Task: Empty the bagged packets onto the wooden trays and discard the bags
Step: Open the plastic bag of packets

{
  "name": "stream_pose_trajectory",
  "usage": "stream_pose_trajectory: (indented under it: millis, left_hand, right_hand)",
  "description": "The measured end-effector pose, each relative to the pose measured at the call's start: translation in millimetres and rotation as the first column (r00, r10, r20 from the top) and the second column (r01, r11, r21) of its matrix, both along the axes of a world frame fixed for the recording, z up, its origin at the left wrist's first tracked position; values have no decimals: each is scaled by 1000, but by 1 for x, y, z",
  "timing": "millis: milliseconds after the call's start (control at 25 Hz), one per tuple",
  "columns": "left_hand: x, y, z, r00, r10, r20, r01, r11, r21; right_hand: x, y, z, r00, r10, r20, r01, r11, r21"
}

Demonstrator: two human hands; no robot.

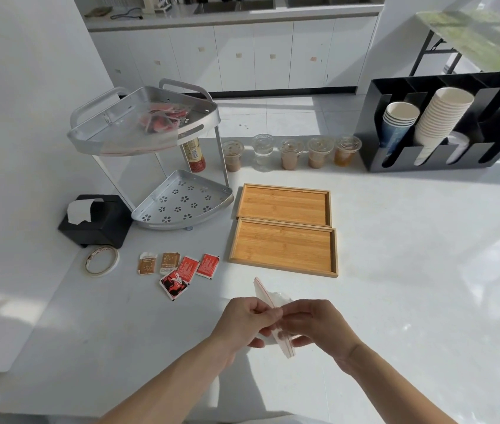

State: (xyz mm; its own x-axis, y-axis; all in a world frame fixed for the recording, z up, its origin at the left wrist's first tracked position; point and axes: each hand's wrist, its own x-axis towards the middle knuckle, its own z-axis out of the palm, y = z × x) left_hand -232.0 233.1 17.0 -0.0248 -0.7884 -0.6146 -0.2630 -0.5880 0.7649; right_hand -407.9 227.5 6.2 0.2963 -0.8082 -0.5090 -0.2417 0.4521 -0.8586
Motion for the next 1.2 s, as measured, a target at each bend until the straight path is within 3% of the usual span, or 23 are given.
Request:
stream_pose_trajectory:
  millis: [320,600,920,1200]
  left_hand:
    - [3,1,-5,996,87,-17,-86,996,11]
    - [10,-3,-3,998,58,-8,-58,998,19]
    - [12,-5,-4,995,-39,90,45,997,-64]
    - [15,-9,-6,936,-269,226,303,944,-131]
  right_hand:
    - [6,-6,-3,999,-38,37,34,995,91]
    - [12,-12,-2,999,18,-28,-16,998,56]
    - [19,-12,-2,992,46,-117,-47,999,-11]
    - [21,-15,4,955,177,-236,-191,981,-39]
